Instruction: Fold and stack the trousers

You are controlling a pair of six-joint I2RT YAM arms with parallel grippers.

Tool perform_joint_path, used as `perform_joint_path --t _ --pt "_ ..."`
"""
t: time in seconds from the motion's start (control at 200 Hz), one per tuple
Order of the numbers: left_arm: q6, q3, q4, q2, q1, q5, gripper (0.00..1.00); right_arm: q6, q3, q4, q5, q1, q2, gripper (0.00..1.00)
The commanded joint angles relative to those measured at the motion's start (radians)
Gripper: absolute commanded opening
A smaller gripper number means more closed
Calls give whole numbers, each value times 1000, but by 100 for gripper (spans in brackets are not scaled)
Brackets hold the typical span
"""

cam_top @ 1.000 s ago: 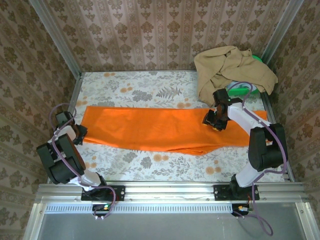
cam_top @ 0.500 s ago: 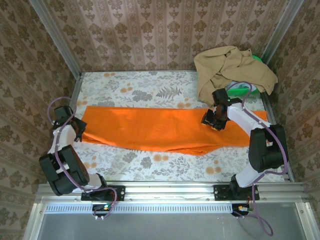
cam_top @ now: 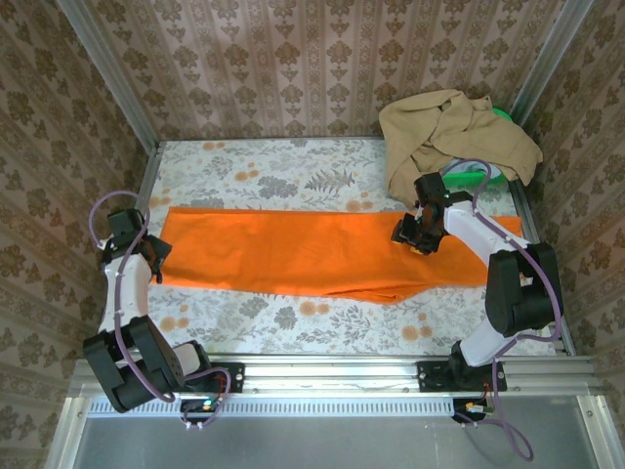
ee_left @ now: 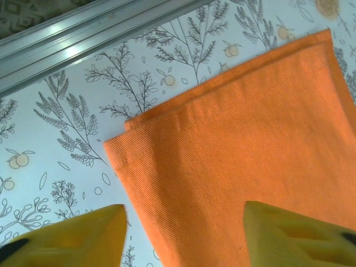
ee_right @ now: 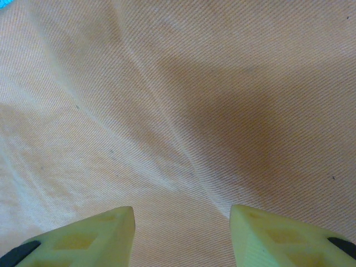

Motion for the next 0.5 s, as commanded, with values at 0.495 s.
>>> perform_joint_path --t 0.495 --pt "377 585 -183 622 -21 -22 68 50 -138 100 -37 52 -116 53"
